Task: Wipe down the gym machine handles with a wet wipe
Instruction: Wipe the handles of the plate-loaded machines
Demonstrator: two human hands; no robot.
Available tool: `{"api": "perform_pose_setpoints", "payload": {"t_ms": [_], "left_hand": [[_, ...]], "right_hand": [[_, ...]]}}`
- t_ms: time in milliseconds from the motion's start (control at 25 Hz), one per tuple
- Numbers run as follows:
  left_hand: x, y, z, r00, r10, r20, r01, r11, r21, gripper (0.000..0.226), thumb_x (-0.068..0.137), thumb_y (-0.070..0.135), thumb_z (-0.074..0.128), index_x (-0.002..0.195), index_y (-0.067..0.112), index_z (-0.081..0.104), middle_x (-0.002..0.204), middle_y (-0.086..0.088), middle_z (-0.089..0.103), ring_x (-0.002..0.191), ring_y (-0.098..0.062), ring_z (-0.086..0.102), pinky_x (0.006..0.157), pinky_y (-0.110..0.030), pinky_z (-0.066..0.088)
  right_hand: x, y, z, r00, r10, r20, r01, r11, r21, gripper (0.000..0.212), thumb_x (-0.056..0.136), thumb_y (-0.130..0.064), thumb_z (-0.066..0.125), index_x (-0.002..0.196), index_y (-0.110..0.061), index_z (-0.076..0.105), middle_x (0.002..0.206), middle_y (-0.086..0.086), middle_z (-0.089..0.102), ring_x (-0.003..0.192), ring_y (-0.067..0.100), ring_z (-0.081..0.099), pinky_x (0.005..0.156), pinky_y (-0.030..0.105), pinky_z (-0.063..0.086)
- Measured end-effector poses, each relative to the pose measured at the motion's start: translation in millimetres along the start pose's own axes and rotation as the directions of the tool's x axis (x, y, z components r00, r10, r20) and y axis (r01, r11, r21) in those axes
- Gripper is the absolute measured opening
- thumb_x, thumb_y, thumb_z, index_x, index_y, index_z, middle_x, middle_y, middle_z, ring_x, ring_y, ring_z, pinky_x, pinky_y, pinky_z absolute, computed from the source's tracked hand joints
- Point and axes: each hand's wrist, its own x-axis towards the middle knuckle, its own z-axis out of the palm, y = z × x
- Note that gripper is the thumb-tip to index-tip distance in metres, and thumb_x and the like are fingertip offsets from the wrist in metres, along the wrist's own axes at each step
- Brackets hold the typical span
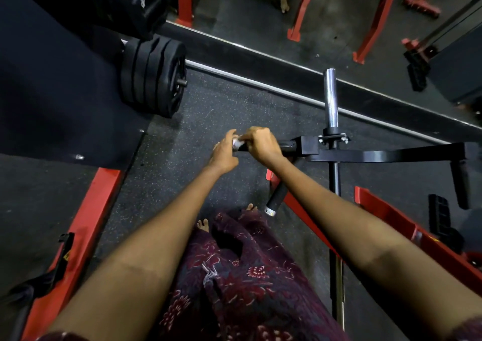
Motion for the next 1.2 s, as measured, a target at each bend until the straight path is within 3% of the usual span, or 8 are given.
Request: {"api": "perform_pose_setpoints", "payload": {"t_ms": [200, 400, 560, 760, 840, 920, 1040, 1200], "left_hand": [[3, -3, -2, 1.000, 0.018, 0.009, -0.018, 0.997, 0.070, 0.080, 0.078, -0.005, 0.062, 0.145, 0.009, 0.020, 0.139, -0.004, 0.048, 0.121, -0.030, 0.049, 0.109, -0.042, 0.031], [9, 18, 7, 0.995, 0.103, 0.006, -0.091, 0.844, 0.528, 0.061, 0.085, 0.016, 0.062, 0.139, 0.008, 0.033, 0.138, -0.009, 0.040, 0.134, -0.024, 0.033, 0.117, -0.042, 0.008], [4, 13, 21, 0.982, 0.136, 0.130, -0.188, 0.697, 0.692, 0.092, 0.085, 0.026, 0.064, 0.150, 0.007, 0.002, 0.158, -0.005, 0.006, 0.146, -0.022, -0.003, 0.116, -0.044, -0.002], [4, 11, 21, 0.981, 0.066, 0.180, -0.180, 0.640, 0.747, 0.105, 0.082, 0.035, 0.066, 0.149, 0.008, -0.011, 0.158, -0.002, -0.008, 0.144, -0.023, -0.016, 0.114, -0.050, -0.006], [3, 11, 23, 0.984, 0.060, 0.167, -0.168, 0.625, 0.763, 0.106, 0.082, 0.035, 0.065, 0.148, 0.007, -0.013, 0.158, -0.003, -0.010, 0.144, -0.025, -0.018, 0.114, -0.049, -0.008], [3, 10, 24, 0.986, 0.049, 0.161, -0.156, 0.618, 0.770, 0.106, 0.083, 0.036, 0.065, 0.147, 0.006, -0.015, 0.158, -0.005, -0.012, 0.143, -0.026, -0.020, 0.114, -0.046, -0.009], [2, 12, 21, 0.983, 0.040, 0.181, -0.168, 0.602, 0.780, 0.106, 0.084, 0.037, 0.063, 0.147, 0.005, -0.016, 0.158, -0.006, -0.014, 0.143, -0.026, -0.021, 0.115, -0.045, -0.009], [2, 13, 19, 0.980, 0.043, 0.196, -0.179, 0.628, 0.757, 0.104, 0.084, 0.034, 0.063, 0.147, 0.007, -0.015, 0.158, -0.004, -0.012, 0.143, -0.025, -0.021, 0.114, -0.046, -0.010]], "right_hand": [[-10, 43, -7, 0.997, -0.052, 0.057, 0.054, 0.998, -0.031, 0.032, 0.075, 0.004, 0.057, 0.099, -0.012, 0.073, 0.106, 0.013, 0.068, 0.099, 0.030, 0.063, 0.086, 0.037, 0.049], [-3, 62, -28, 0.997, 0.052, 0.058, -0.039, 0.979, -0.200, 0.032, 0.076, 0.001, 0.058, 0.102, -0.011, 0.072, 0.105, 0.016, 0.069, 0.100, 0.031, 0.062, 0.108, 0.029, 0.027], [-4, 42, -7, 0.997, -0.037, 0.060, 0.042, 0.996, -0.075, 0.036, 0.078, 0.004, 0.052, 0.106, -0.009, 0.070, 0.110, 0.012, 0.068, 0.105, 0.026, 0.061, 0.113, 0.029, 0.011], [-13, 77, -33, 0.985, -0.031, 0.171, 0.073, 0.967, -0.245, 0.032, 0.075, 0.001, 0.058, 0.102, -0.010, 0.071, 0.108, 0.012, 0.069, 0.104, 0.024, 0.062, 0.115, 0.026, 0.001], [-6, 71, -35, 0.983, 0.075, 0.165, -0.020, 0.950, -0.312, 0.026, 0.078, -0.007, 0.060, 0.101, -0.010, 0.072, 0.103, 0.015, 0.069, 0.102, 0.027, 0.062, 0.115, 0.029, 0.008], [2, 48, -28, 0.989, 0.123, 0.087, -0.104, 0.976, -0.194, 0.026, 0.080, -0.009, 0.059, 0.102, -0.012, 0.072, 0.102, 0.019, 0.069, 0.103, 0.034, 0.059, 0.111, 0.031, 0.025], [-5, 33, -11, 0.997, 0.058, 0.059, -0.055, 0.997, -0.047, 0.028, 0.083, -0.004, 0.056, 0.104, -0.014, 0.071, 0.107, 0.015, 0.067, 0.104, 0.034, 0.058, 0.093, 0.033, 0.041], [-21, 70, -18, 0.994, 0.073, 0.087, -0.059, 0.985, -0.161, 0.027, 0.079, -0.001, 0.057, 0.101, -0.008, 0.070, 0.105, 0.014, 0.065, 0.101, 0.032, 0.060, 0.081, 0.036, 0.048]]}}
